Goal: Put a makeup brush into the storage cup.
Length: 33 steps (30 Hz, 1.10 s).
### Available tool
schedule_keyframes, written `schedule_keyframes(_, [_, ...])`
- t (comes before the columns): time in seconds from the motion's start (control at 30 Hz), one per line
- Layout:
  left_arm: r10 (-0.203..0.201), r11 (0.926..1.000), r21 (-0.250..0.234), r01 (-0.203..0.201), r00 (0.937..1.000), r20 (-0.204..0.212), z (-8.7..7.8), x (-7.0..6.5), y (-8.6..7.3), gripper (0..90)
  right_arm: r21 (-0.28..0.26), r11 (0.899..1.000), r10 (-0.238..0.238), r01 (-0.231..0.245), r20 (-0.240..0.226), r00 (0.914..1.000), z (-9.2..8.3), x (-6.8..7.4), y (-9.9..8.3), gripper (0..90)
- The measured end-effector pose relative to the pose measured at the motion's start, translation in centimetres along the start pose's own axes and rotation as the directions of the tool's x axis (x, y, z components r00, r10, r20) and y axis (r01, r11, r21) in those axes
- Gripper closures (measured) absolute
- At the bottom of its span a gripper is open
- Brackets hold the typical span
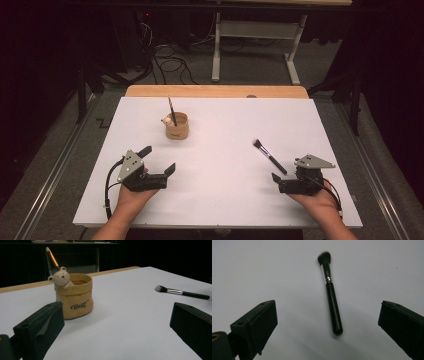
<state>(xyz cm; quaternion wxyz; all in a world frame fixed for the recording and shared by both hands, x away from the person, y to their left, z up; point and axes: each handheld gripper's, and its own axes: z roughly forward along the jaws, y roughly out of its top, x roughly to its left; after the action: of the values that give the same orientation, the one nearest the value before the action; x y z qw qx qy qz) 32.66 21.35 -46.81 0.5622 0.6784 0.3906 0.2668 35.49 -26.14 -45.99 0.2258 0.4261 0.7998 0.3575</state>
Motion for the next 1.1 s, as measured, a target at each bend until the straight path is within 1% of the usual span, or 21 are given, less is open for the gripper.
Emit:
schedule_keyframes(0.1, [0.002, 1.0000, 0.001, -0.002, 1.0000, 0.004, 0.1, -0.1, 0.0, 0.2, 0.039, 0.999, 0.003, -0.003, -0.005, 1.0000, 0.3, 0.0, 0.1, 3.2])
schedule_keyframes(0.2, [0.004, 1.0000, 0.002, -0.004, 1.0000, 0.006, 0.0, -0.1, 0.0, 0.2, 0.076, 0.997, -0.010, 0.011, -0.012, 0.9999, 0.6, -0.1, 0.2, 4.0])
schedule_keyframes(0.23, [0.004, 1.0000, 0.001, -0.004, 1.0000, 0.007, 0.0, -0.2, 0.0, 0.2, 0.085, 0.996, -0.004, 0.006, -0.015, 0.9999, 0.7, -0.1, 0.2, 4.3])
schedule_keyframes(0.37, [0.007, 1.0000, 0.000, -0.007, 1.0000, 0.006, 0.0, -0.2, 0.1, 0.2, 0.139, 0.990, -0.011, 0.015, -0.030, 0.9995, 1.1, -0.1, 0.1, 4.8])
schedule_keyframes(0.43, [0.010, 1.0000, -0.002, -0.010, 0.9999, 0.008, 0.0, -0.2, 0.1, 0.2, 0.154, 0.988, -0.019, 0.022, -0.025, 0.9995, 1.2, -0.1, 0.2, 5.1])
schedule_keyframes(0.5, [0.007, 1.0000, -0.004, -0.007, 0.9999, 0.010, -0.1, -0.2, 0.1, 0.2, 0.157, 0.987, -0.016, 0.019, -0.018, 0.9997, 1.2, -0.1, 0.4, 5.5])
schedule_keyframes(0.57, [0.008, 1.0000, -0.004, -0.008, 0.9999, 0.012, -0.1, -0.2, 0.1, 0.2, 0.160, 0.987, -0.016, 0.019, -0.022, 0.9996, 1.2, 0.0, 0.6, 5.9])
schedule_keyframes(0.63, [0.007, 1.0000, -0.004, -0.007, 0.9999, 0.015, -0.2, -0.2, 0.1, 0.2, 0.175, 0.985, -0.012, 0.015, -0.022, 0.9997, 1.2, 0.1, 0.7, 6.1])
schedule_keyframes(0.77, [0.004, 1.0000, -0.006, -0.004, 0.9998, 0.021, -0.1, -0.4, 0.1, 0.3, 0.208, 0.978, -0.018, 0.021, -0.016, 0.9997, 1.2, 0.3, 1.1, 6.6])
schedule_keyframes(0.8, [0.006, 1.0000, -0.006, -0.006, 0.9998, 0.021, -0.2, -0.4, 0.2, 0.3, 0.216, 0.976, -0.017, 0.021, -0.020, 0.9997, 1.3, 0.3, 1.1, 6.7])
schedule_keyframes(0.9, [0.007, 1.0000, -0.003, -0.007, 0.9997, 0.023, -0.1, -0.4, 0.2, 0.2, 0.248, 0.968, -0.031, 0.034, -0.017, 0.9994, 1.2, 0.4, 1.5, 7.3])
schedule_keyframes(1.0, [0.009, 1.0000, -0.003, -0.009, 0.9997, 0.022, -0.1, -0.5, 0.2, 0.2, 0.288, 0.957, -0.037, 0.038, -0.010, 0.9993, 1.2, 0.3, 1.8, 7.4])
schedule_keyframes(1.1, [0.014, 0.9999, 0.003, -0.015, 0.9997, 0.022, -0.1, -0.5, 0.1, 0.2, 0.324, 0.945, -0.035, 0.037, -0.013, 0.9993, 1.3, 0.1, 2.2, 9.0])
